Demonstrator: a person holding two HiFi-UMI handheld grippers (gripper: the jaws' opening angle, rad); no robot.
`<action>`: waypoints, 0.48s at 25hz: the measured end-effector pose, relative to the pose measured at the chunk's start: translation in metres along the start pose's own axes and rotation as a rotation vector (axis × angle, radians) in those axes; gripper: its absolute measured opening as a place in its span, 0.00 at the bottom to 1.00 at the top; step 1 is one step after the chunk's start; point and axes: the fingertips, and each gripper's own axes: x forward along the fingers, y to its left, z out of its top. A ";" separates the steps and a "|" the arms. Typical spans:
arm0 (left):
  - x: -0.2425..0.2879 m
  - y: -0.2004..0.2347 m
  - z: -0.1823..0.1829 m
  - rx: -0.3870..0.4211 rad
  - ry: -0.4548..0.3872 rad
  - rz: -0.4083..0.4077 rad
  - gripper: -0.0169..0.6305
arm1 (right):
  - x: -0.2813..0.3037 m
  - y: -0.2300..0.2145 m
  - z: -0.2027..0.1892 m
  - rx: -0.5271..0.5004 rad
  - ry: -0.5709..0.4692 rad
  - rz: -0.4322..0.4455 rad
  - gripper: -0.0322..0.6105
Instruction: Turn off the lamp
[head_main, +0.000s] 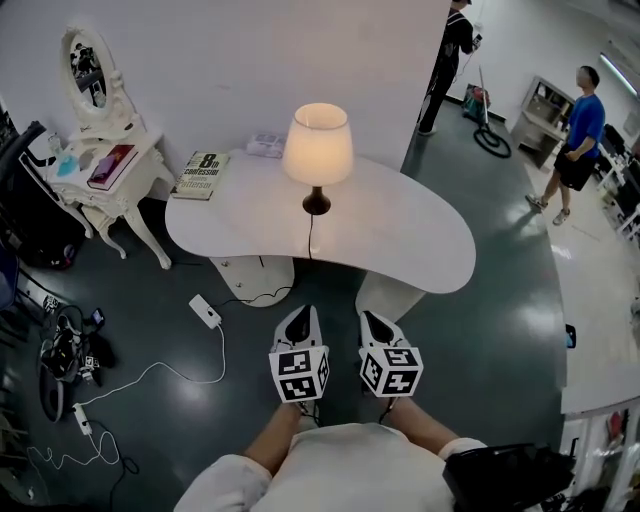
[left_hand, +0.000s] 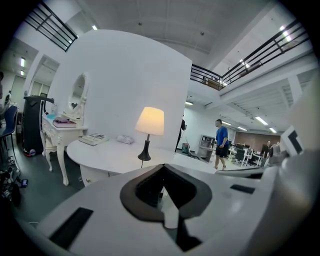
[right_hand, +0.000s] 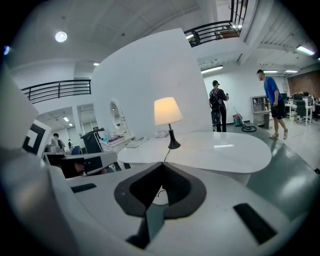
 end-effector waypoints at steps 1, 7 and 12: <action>0.006 0.002 0.002 0.002 0.003 -0.007 0.04 | 0.007 0.000 0.003 0.003 -0.001 -0.004 0.05; 0.039 0.018 0.017 0.014 0.010 -0.037 0.04 | 0.039 0.006 0.021 0.014 -0.016 -0.019 0.05; 0.066 0.031 0.028 0.029 0.012 -0.067 0.04 | 0.067 0.004 0.035 0.023 -0.029 -0.043 0.05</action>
